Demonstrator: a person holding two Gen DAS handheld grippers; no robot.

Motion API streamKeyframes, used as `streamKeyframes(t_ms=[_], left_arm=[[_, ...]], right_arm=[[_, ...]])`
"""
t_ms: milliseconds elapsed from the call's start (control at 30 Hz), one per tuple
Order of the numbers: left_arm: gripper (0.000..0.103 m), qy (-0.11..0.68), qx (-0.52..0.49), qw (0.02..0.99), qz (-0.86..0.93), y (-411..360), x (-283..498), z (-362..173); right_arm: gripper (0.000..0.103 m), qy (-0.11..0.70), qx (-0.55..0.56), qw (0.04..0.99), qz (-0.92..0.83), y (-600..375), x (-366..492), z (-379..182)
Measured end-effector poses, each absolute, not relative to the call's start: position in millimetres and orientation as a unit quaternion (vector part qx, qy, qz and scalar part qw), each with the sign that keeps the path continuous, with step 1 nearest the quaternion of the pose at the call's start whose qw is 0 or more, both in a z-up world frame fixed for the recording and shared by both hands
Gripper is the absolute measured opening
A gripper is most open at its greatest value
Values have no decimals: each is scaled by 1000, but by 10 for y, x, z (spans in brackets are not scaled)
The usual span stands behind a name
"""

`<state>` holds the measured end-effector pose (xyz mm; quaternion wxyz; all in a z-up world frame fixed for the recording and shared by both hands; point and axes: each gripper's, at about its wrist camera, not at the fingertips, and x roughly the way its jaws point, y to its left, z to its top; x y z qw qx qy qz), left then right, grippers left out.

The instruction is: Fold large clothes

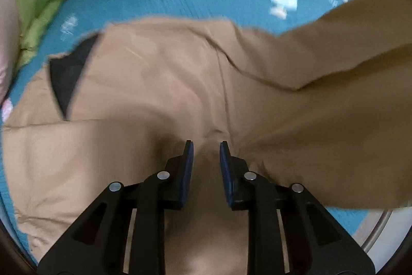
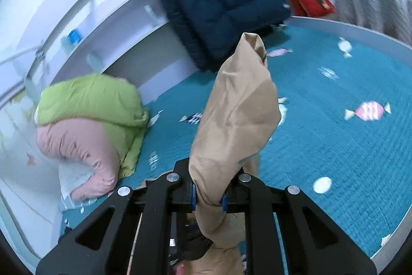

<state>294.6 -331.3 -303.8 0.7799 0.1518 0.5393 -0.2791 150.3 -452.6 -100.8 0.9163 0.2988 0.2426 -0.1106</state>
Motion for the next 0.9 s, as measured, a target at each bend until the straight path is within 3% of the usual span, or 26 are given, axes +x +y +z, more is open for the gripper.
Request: streamKeyframes(t_ms=[200, 433, 900], left_arm=[[21, 510, 119, 812, -257, -2498, 3085, -2372], [22, 490, 102, 842, -203, -1504, 3207, -1969], [22, 511, 73, 848, -122, -166, 3492, -2226]], right_arm=[[12, 267, 277, 921, -70, -3922, 1874, -937], [12, 312, 252, 916, -22, -3126, 2390, -1024], [12, 428, 223, 876, 6, -2076, 3133, -1887]])
